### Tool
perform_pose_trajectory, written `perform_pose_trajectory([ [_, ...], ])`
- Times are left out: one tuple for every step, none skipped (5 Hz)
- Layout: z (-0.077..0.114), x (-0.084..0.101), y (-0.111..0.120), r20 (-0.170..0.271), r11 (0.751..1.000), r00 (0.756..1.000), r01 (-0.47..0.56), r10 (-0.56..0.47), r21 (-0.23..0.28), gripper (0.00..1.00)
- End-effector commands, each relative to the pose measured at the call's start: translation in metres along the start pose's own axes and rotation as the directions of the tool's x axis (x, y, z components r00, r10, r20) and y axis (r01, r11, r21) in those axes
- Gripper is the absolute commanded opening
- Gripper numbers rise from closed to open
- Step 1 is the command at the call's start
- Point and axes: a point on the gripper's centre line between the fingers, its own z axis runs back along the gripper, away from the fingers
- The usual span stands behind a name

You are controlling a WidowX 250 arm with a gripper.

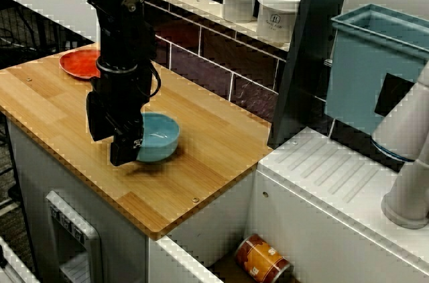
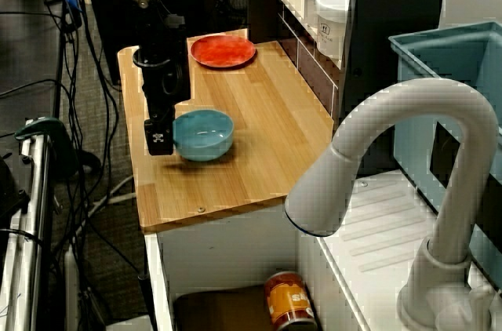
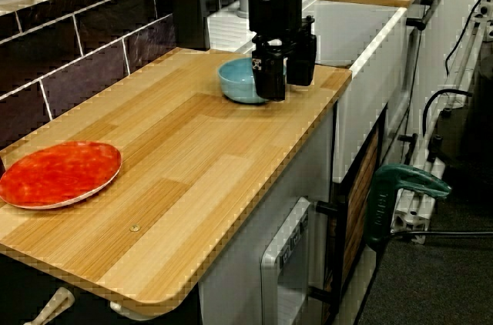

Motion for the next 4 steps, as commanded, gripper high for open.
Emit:
perform_pose_trajectory([
  [0.006,0.027,0.012,0.014,0.999,0.999,-0.034,0.034,-0.006,1.00],
  [0.008,0.031,0.016,0.013,0.999,0.999,-0.044,0.044,-0.012,1.00],
  [0.014,0.029,0.020,0.019,0.999,0.999,-0.049,0.049,-0.022,1.00],
  [0.019,0.024,0.024,0.024,0.998,0.998,-0.050,0.051,-0.030,1.00],
])
